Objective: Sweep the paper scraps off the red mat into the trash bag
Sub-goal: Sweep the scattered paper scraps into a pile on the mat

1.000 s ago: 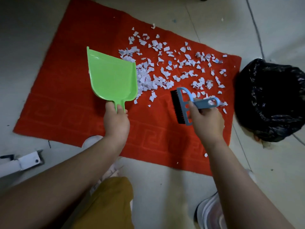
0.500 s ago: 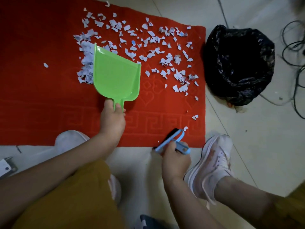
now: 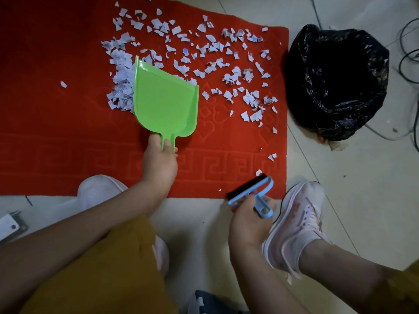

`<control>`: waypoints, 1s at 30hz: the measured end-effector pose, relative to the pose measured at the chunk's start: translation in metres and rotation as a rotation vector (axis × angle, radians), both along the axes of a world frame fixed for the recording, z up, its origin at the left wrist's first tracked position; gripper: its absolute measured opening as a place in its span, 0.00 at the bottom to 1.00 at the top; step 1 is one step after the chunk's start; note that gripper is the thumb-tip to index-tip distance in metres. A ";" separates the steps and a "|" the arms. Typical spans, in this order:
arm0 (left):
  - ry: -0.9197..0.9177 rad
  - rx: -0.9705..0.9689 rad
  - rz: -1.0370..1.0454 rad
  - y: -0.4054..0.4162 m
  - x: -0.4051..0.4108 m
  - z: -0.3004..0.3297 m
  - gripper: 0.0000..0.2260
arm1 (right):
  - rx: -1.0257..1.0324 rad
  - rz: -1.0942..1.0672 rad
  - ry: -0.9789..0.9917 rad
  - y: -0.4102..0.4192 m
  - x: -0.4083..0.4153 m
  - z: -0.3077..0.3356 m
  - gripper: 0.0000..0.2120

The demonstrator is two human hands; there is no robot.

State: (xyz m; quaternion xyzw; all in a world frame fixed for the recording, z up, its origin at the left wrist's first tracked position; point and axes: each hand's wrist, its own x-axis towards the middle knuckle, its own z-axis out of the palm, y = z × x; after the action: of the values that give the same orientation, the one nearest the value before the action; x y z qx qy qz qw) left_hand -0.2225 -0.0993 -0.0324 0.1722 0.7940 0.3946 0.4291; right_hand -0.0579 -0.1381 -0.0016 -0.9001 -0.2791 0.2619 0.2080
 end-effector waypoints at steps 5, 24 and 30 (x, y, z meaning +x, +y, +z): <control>0.010 -0.005 0.002 -0.002 -0.001 0.000 0.10 | -0.012 -0.038 0.220 0.014 -0.030 -0.007 0.01; -0.008 -0.025 -0.037 -0.001 0.004 0.002 0.12 | -0.106 0.029 -0.044 0.075 0.027 -0.007 0.15; -0.021 -0.006 -0.074 0.005 0.012 0.002 0.11 | -0.039 0.241 -0.046 0.085 0.037 0.001 0.19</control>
State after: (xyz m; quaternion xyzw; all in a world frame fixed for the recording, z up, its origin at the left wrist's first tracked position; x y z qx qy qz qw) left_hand -0.2108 -0.0942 -0.0303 0.1960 0.7838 0.3777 0.4522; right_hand -0.0213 -0.0527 -0.0008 -0.8697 -0.3846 0.2699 0.1510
